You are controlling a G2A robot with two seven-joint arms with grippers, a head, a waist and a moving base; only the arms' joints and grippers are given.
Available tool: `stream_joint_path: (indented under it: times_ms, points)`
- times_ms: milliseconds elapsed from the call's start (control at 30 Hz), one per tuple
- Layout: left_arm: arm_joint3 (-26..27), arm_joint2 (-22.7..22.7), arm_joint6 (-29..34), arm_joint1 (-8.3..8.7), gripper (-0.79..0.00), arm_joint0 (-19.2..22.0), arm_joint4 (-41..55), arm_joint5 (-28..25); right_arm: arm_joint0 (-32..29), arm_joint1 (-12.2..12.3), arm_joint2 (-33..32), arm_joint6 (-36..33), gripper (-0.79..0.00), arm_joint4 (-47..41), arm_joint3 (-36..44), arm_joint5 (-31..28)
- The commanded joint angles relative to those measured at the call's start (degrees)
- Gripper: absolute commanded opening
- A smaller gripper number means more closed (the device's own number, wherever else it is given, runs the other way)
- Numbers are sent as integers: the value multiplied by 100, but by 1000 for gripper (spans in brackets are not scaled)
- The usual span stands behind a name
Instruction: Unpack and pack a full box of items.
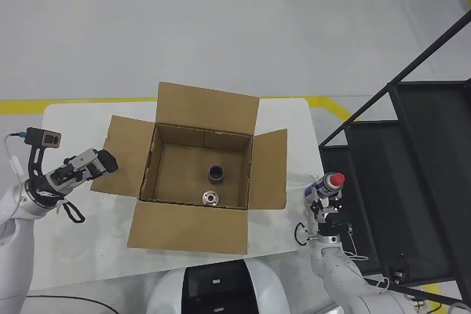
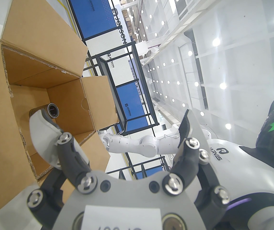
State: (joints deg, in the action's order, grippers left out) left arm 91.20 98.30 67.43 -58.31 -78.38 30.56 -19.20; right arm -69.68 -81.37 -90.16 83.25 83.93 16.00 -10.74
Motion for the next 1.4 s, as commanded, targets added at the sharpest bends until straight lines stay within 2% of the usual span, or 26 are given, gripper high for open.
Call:
stream_joint_path:
  times_ms: [0,33,233,300,367,433,1000,1200,1367]
  points:
    - [0,0,0,0,0,0,0,0,14,-6,25,3,-770,-20,-23,13]
    - [0,0,0,0,0,0,0,0,18,-10,39,6,-603,-30,-36,20]
    - [0,0,0,0,0,0,0,0,49,-31,130,-53,-613,-74,-113,64]
    - [0,0,0,0,0,0,0,0,56,-38,150,-63,-582,-107,-128,92]
    - [0,0,0,0,0,0,0,0,62,-46,171,-90,-419,-140,-148,109]
    - [0,0,0,0,0,0,0,0,66,-48,184,-103,0,-178,-160,125]
    - [0,0,0,0,0,0,0,0,-121,13,233,152,0,-471,-12,-106]
    - [0,0,0,0,0,0,0,0,-322,110,230,389,0,-425,369,-291]
    - [0,0,0,0,0,0,0,0,-611,211,258,431,0,-173,1054,-285]
